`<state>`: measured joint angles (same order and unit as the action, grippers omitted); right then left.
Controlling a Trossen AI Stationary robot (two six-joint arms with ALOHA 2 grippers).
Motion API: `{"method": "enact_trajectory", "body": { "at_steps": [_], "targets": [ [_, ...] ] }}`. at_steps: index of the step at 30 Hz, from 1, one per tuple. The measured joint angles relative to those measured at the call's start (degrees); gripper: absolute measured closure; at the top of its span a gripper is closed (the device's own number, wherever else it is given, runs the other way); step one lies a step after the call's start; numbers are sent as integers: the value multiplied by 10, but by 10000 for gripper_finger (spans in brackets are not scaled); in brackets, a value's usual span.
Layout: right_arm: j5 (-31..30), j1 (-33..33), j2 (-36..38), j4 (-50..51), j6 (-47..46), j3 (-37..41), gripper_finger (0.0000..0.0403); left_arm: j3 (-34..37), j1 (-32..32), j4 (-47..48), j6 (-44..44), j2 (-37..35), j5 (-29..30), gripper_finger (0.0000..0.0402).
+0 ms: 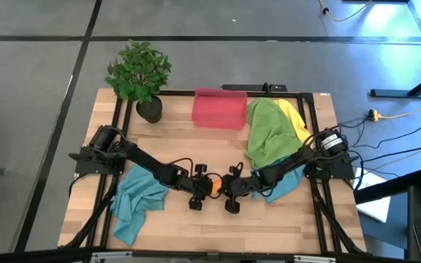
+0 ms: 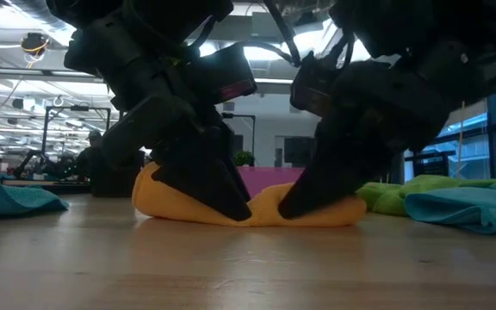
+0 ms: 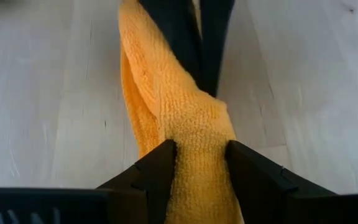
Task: Roll microfiber towels into tight, uniform cylinder then place into a basket
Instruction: Roll the orange towel
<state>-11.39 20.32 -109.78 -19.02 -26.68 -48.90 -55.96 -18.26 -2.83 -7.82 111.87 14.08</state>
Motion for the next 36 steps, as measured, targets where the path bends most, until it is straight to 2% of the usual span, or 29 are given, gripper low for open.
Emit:
{"method": "enact_trajectory", "body": {
  "at_steps": [4, 10, 15, 21, 27, 36],
  "targets": [
    [27, 3, 12, -12, 0, 0, 383, 0, 0, 0, -11, 0, 8, 250],
    [37, 9, 15, -45, 0, 0, 398, 0, 0, 0, -11, 0, 11, 250],
    [-34, 6, 15, -42, -6, 0, 395, 0, 1, -1, -14, 0, 13, 250],
    [-64, -11, 15, 10, -35, -1, 399, 0, 3, -1, -14, 1, 19, 250],
    [-64, -22, 16, 36, -63, -2, 397, 0, 2, 1, -8, -5, 21, 250],
    [-55, -49, 17, 78, -86, -2, 399, 4, -5, 45, 14, -67, 41, 250]
  ]
}}
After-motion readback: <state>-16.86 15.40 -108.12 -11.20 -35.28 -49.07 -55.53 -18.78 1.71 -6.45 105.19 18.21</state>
